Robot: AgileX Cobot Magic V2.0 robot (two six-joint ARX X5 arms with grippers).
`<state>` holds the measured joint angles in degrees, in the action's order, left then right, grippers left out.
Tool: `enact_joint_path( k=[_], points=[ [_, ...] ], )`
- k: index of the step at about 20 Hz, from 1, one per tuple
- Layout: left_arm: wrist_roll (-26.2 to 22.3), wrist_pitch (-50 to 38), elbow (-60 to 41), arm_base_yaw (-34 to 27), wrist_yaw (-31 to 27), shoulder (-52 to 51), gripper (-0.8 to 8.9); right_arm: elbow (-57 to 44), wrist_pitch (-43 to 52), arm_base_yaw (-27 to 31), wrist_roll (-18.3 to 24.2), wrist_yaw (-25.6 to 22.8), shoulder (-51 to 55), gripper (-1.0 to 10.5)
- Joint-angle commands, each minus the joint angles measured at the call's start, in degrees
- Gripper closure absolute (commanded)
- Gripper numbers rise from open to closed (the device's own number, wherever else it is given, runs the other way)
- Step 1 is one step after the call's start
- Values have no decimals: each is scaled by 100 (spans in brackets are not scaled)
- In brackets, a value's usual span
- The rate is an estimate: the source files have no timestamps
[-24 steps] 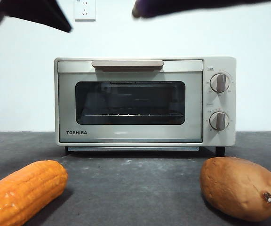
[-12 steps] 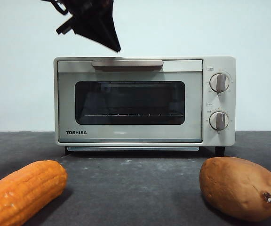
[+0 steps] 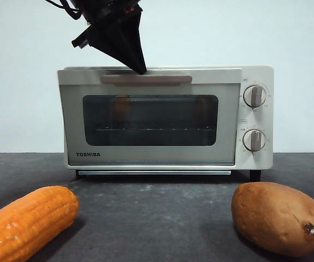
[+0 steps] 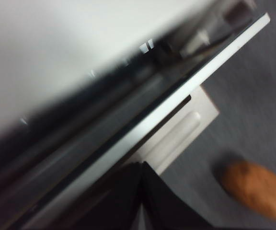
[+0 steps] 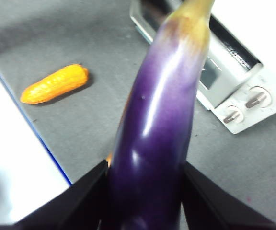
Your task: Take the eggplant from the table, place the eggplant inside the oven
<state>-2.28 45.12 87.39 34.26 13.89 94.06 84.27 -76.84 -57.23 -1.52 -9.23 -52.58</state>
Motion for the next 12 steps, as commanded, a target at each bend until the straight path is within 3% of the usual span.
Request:
enact_joint_path(
  k=[1, 8, 12],
  points=[
    [-87, 525, 33, 205, -61, 122, 809, 131, -254, -66, -15, -31, -50, 774],
    [61, 1045, 26, 562, -151, -522, 809, 125, -118, -66, 7, -26, -168, 774],
    [304, 570, -511, 496, -1027, -1270, 809, 125, 133, -66, 24, -42, -254, 774]
  ],
)
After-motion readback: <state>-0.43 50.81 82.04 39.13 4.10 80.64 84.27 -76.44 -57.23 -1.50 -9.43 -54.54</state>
